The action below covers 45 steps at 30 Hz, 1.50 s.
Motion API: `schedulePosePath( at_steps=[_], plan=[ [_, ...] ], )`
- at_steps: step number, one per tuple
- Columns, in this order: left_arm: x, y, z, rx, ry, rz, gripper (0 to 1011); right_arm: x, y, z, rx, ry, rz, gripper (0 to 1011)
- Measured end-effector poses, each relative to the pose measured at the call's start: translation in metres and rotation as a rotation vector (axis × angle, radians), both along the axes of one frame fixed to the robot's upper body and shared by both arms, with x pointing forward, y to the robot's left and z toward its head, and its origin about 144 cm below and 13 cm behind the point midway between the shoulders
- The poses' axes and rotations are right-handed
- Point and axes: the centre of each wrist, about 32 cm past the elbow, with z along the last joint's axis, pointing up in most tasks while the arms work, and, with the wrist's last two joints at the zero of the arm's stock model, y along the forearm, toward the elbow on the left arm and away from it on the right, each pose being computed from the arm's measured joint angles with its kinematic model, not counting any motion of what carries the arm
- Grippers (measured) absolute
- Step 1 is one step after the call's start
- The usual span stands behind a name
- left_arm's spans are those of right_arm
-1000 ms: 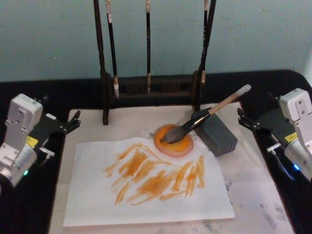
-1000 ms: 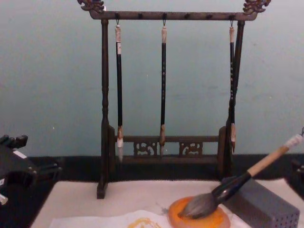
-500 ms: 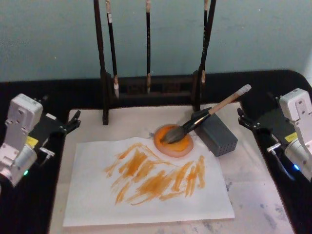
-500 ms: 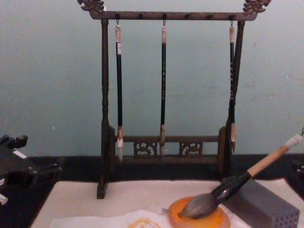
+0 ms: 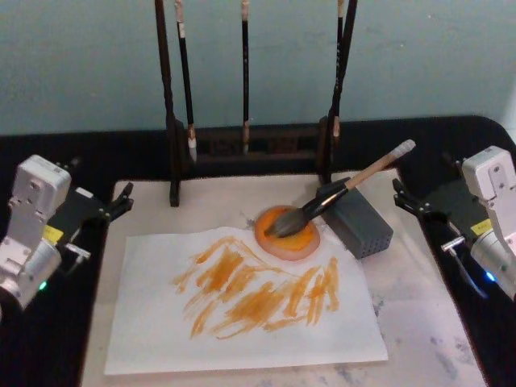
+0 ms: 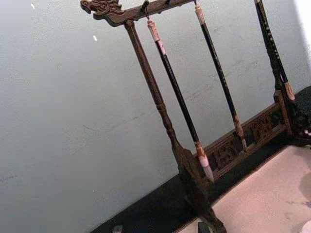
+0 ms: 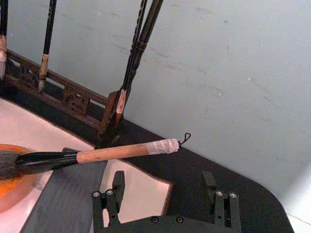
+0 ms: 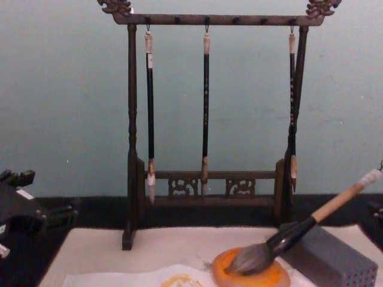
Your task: Pick up the brush from the inkstone, write on the paper, then place the brush back to its original position.
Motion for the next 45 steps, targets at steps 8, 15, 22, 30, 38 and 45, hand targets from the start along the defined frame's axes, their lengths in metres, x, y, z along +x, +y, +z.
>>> schedulePosePath(
  at_steps=[8, 15, 22, 30, 38, 45],
  plan=[
    [0.0, 0.0, 0.0, 0.0, 0.0, 0.0, 1001, 0.0, 0.0, 0.0, 0.0, 0.0, 0.0, 1000],
    [0.0, 0.0, 0.0, 0.0, 0.0, 0.0, 1001, 0.0, 0.0, 0.0, 0.006, 0.002, 0.001, 1000],
    [0.0, 0.0, 0.0, 0.0, 0.0, 0.0, 1001, -0.003, -0.001, 0.004, 0.104, 0.036, 0.015, 1000],
    [0.0, 0.0, 0.0, 0.0, 0.0, 0.0, 1001, -0.005, -0.003, 0.009, 0.353, 0.133, 0.047, 1000],
    [0.0, 0.0, 0.0, 0.0, 0.0, 0.0, 1001, 0.004, 0.0, 0.01, 0.676, 0.266, 0.045, 1000],
    [0.0, 0.0, 0.0, 0.0, 0.0, 0.0, 1001, 0.014, 0.005, 0.006, 0.865, 0.355, 0.039, 1000]
  ],
)
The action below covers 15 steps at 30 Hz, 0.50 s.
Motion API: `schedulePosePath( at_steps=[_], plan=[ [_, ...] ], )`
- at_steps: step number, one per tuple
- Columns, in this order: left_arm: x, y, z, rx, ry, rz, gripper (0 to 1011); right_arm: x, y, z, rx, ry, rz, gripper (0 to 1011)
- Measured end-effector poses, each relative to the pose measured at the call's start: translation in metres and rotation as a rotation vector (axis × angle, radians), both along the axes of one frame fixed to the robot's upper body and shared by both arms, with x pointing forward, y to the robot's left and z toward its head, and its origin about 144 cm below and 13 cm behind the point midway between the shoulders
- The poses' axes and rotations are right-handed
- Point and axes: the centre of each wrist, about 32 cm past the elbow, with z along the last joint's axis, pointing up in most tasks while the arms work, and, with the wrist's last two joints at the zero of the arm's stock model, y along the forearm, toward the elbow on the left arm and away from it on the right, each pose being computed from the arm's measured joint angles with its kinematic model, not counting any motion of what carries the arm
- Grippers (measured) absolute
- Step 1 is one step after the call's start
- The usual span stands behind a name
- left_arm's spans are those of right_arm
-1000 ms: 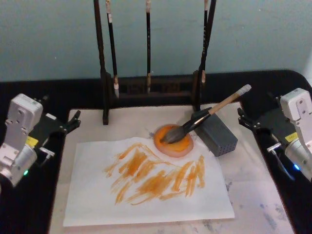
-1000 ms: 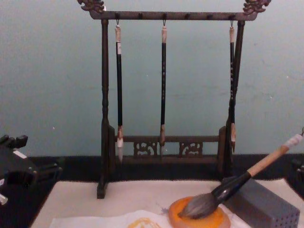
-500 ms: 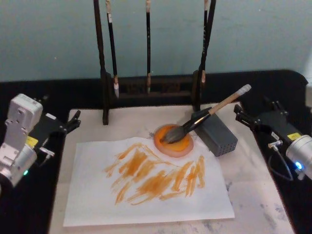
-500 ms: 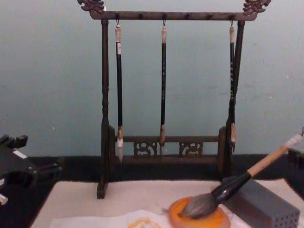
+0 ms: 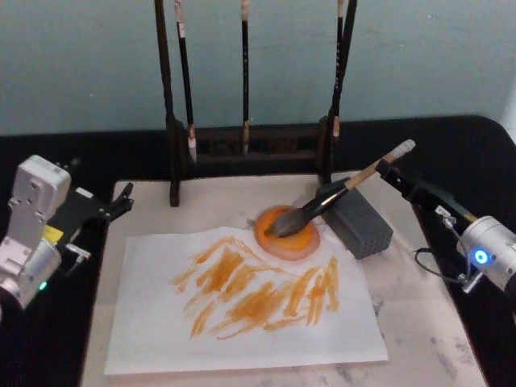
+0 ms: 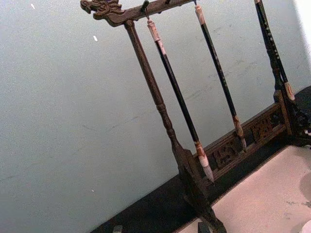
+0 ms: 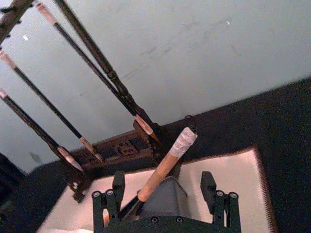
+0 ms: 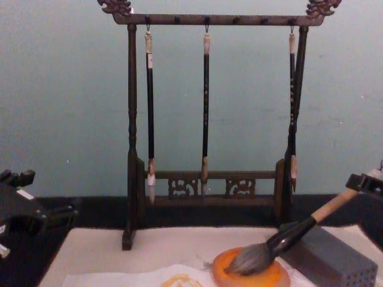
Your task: Pick up the brush from the inkstone, write on the paper, then place the brush back to its original position.
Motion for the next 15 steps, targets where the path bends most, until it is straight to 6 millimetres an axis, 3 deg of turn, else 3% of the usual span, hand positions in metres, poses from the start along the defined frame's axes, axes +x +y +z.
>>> schedulePosePath(
  at_steps=[15],
  plan=[
    [0.0, 0.0, 0.0, 0.0, 0.0, 0.0, 1002, 0.02, 0.014, 0.001, 0.174, 0.135, -0.028, 1000]
  ],
)
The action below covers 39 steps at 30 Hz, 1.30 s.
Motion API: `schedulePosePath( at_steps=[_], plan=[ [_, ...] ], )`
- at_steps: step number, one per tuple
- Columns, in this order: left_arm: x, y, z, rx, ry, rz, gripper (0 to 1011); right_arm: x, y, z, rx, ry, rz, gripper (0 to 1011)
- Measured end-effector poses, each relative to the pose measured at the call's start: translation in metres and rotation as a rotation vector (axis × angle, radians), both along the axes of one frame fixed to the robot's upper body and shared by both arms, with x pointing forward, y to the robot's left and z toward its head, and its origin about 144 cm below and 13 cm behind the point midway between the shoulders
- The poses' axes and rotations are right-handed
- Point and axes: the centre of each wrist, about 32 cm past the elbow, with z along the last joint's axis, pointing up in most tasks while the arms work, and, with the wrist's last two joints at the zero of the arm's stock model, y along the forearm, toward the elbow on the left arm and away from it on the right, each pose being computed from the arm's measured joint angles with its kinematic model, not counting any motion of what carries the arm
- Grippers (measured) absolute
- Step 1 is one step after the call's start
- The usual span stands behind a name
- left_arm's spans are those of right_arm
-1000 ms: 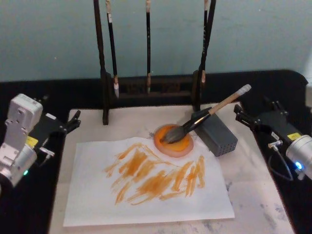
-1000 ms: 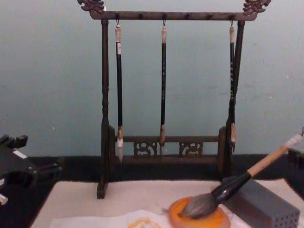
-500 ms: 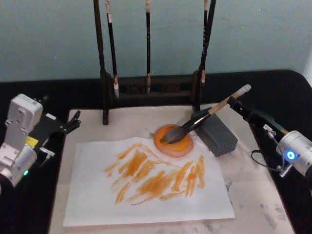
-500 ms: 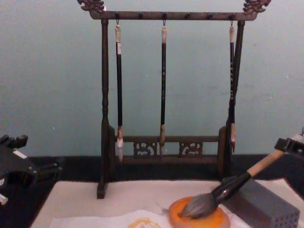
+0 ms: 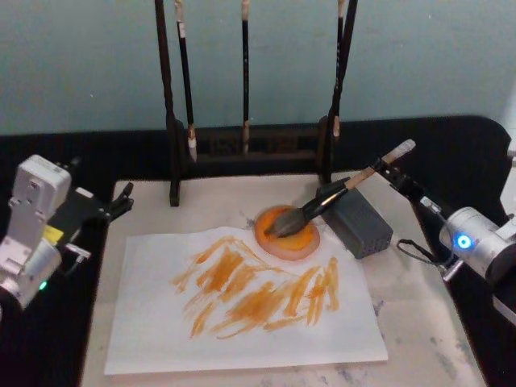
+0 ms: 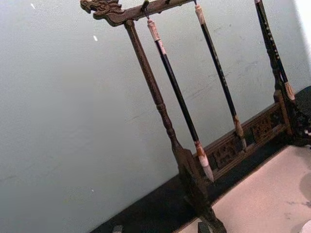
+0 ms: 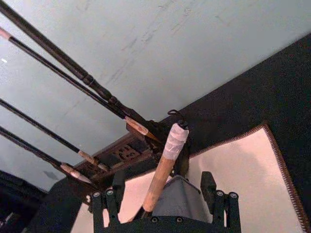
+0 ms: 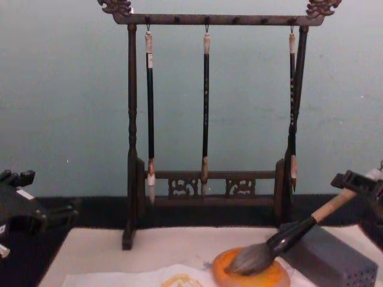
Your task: Pick up the brush from the inkstone, write on the paper, then place the brush back to its original position.
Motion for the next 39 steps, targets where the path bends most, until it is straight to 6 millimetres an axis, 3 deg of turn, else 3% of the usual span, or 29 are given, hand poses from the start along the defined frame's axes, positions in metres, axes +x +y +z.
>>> schedulePosePath(
  at_steps=[18, 39],
  plan=[
    [0.0, 0.0, 0.0, 0.0, 0.0, 0.0, 1001, 0.01, 0.012, -0.001, 0.096, 0.024, -0.02, 1000],
    [0.0, 0.0, 0.0, 0.0, 0.0, 0.0, 1001, 0.011, 0.012, -0.004, 0.103, 0.035, -0.038, 1000]
  ],
)
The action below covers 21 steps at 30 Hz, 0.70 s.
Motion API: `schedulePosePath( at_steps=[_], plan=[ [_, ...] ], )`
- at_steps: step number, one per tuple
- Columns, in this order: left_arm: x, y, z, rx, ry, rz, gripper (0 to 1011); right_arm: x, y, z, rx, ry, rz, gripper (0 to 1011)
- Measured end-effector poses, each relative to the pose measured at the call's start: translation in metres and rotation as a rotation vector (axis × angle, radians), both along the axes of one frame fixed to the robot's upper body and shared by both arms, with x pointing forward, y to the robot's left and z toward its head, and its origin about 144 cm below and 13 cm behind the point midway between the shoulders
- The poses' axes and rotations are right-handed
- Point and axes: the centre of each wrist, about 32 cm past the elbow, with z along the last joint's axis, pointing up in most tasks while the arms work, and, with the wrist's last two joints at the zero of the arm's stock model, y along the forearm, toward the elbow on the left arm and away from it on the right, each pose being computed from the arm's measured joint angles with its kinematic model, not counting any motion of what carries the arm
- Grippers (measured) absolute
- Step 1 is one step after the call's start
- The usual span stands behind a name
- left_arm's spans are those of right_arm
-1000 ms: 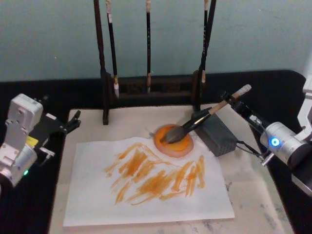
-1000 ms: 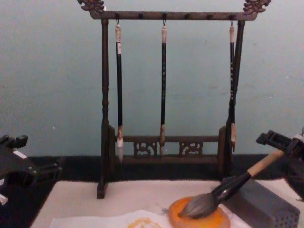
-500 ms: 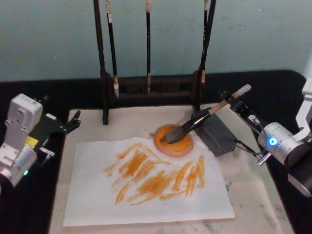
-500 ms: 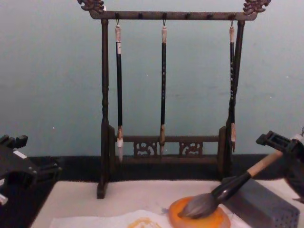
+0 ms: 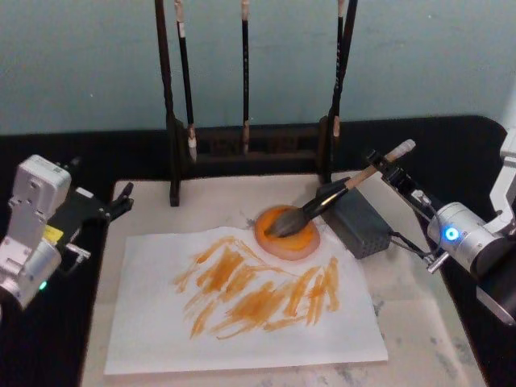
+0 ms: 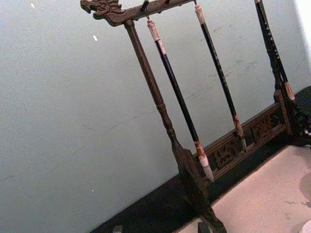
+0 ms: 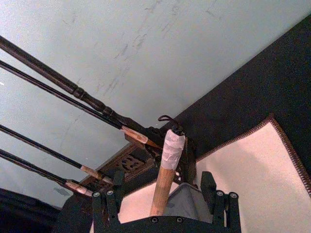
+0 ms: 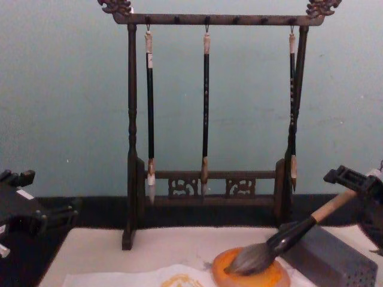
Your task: Pick up the brush from the inkstone, write on the paper, then place the brush back to its original position.
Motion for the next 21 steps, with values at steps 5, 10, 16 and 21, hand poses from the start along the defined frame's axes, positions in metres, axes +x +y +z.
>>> schedulePosePath(
  at_steps=[5, 10, 16, 21],
  plan=[
    [0.0, 0.0, 0.0, 0.0, 0.0, 0.0, 1001, -0.0001, 0.0001, 0.0002, 0.001, 0.0, 0.001, 928],
    [0.0, 0.0, 0.0, 0.0, 0.0, 0.0, 1001, -0.0001, 0.0002, 0.0002, 0.001, 0.0, 0.001, 799],
    [0.0, 0.0, 0.0, 0.0, 0.0, 0.0, 1001, -0.0002, 0.0001, 0.0003, 0.002, -0.001, 0.001, 604],
    [0.0, 0.0, 0.0, 0.0, 0.0, 0.0, 1001, -0.0002, 0.0002, 0.0005, 0.002, -0.001, 0.002, 458]
  ],
)
